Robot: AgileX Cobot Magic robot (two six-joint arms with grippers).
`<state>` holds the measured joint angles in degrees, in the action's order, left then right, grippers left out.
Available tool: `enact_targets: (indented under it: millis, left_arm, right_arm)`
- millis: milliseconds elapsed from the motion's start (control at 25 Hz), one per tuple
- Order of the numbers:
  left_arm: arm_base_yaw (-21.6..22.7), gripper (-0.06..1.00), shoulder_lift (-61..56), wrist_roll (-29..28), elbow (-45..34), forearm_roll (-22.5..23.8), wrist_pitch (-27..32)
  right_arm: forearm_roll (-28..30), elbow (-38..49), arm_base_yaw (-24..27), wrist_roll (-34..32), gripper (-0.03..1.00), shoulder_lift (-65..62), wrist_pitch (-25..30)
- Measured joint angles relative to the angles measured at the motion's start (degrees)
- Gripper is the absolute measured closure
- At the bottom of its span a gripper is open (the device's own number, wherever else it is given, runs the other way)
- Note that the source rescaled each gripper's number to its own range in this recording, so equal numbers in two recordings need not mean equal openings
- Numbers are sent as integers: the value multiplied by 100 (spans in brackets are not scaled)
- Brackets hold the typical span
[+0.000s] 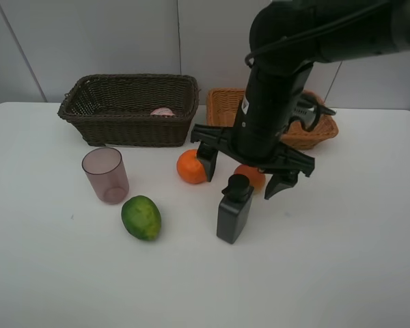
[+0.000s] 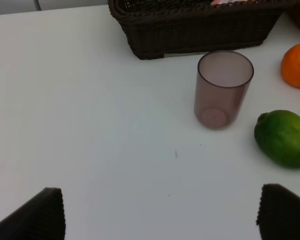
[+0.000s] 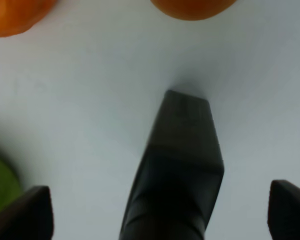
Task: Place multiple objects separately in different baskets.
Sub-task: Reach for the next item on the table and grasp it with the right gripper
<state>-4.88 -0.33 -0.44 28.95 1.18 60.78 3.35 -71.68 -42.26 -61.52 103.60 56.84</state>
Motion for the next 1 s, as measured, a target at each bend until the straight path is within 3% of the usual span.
enact_targets:
  millis: [240, 360, 480, 520, 640, 680, 1000]
  left_arm:
    - [0, -5, 0, 0, 0, 0, 0]
    - [0, -5, 0, 0, 0, 0, 0]
    - [0, -5, 0, 0, 0, 0, 0]
    - [0, -5, 0, 0, 0, 0, 0]
    - [0, -5, 0, 0, 0, 0, 0]
    - [0, -5, 0, 0, 0, 0, 0]
    - [0, -5, 0, 0, 0, 0, 0]
  right_arm:
    - [-157, 0, -102, -18, 7, 347, -92]
    - [-224, 4, -102, -18, 16, 483, -85]
    - [-290, 12, -128, -18, 42, 512, -80]
    - [-290, 12, -128, -18, 42, 512, -80]
    - [-295, 12, -146, -23, 81, 512, -58]
    - [-295, 12, -146, -23, 85, 512, -58]
    - [-295, 17, -146, -23, 85, 512, -58]
